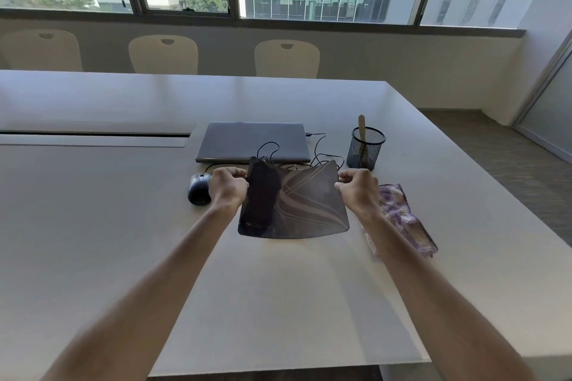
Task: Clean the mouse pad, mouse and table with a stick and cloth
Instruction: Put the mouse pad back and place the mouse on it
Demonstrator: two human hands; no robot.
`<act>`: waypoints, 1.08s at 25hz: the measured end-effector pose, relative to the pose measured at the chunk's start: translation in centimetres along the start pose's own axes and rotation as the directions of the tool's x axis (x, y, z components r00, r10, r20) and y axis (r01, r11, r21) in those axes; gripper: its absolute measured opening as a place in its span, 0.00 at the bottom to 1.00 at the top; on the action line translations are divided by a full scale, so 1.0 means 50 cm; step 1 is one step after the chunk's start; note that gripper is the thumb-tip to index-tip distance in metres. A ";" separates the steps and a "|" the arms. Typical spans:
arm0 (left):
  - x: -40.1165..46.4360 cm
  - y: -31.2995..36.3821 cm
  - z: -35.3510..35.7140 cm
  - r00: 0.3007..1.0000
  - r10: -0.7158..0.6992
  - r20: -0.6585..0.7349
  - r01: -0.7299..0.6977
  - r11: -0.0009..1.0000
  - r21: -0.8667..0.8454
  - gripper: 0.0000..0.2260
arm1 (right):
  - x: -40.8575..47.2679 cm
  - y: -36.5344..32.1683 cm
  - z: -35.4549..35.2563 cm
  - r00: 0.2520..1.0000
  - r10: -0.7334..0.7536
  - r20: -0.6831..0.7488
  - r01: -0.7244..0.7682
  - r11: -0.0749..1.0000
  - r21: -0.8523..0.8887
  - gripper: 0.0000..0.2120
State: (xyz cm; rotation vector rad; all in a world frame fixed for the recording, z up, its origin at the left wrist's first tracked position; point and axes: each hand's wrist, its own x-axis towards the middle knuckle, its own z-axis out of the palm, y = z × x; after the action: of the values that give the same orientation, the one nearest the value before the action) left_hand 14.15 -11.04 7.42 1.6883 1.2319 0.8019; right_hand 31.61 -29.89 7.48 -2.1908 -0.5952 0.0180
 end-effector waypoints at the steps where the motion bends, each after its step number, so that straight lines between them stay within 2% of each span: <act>1: -0.007 -0.006 -0.006 1.000 -0.016 0.009 0.016 1.000 -0.015 0.12 | -0.009 0.005 -0.004 1.000 0.000 0.014 0.000 1.000 0.007 0.12; 6: -0.046 -0.045 -0.030 0.997 -0.052 0.058 0.055 0.997 -0.049 0.12 | -0.047 0.032 -0.026 0.997 0.020 0.076 -0.020 1.000 0.007 0.14; 17: -0.121 -0.088 -0.046 0.998 0.034 0.057 -0.037 0.997 0.063 0.17 | -0.102 0.055 -0.051 0.987 -0.048 0.151 0.070 0.987 -0.142 0.12; 23: -0.130 -0.103 -0.049 0.996 0.074 0.046 -0.080 0.986 0.144 0.18 | -0.110 0.059 -0.043 0.988 -0.052 0.148 0.086 0.969 -0.232 0.04; 27: -0.131 -0.106 -0.048 0.993 0.113 0.042 -0.119 0.971 0.205 0.20 | -0.113 0.066 -0.041 0.985 -0.062 0.161 0.100 0.966 -0.239 0.04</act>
State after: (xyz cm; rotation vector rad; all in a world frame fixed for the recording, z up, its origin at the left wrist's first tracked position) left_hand 8.01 -15.96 3.53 1.9492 1.2397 0.7342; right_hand 28.39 -35.51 5.30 -2.4180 -0.8101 0.0717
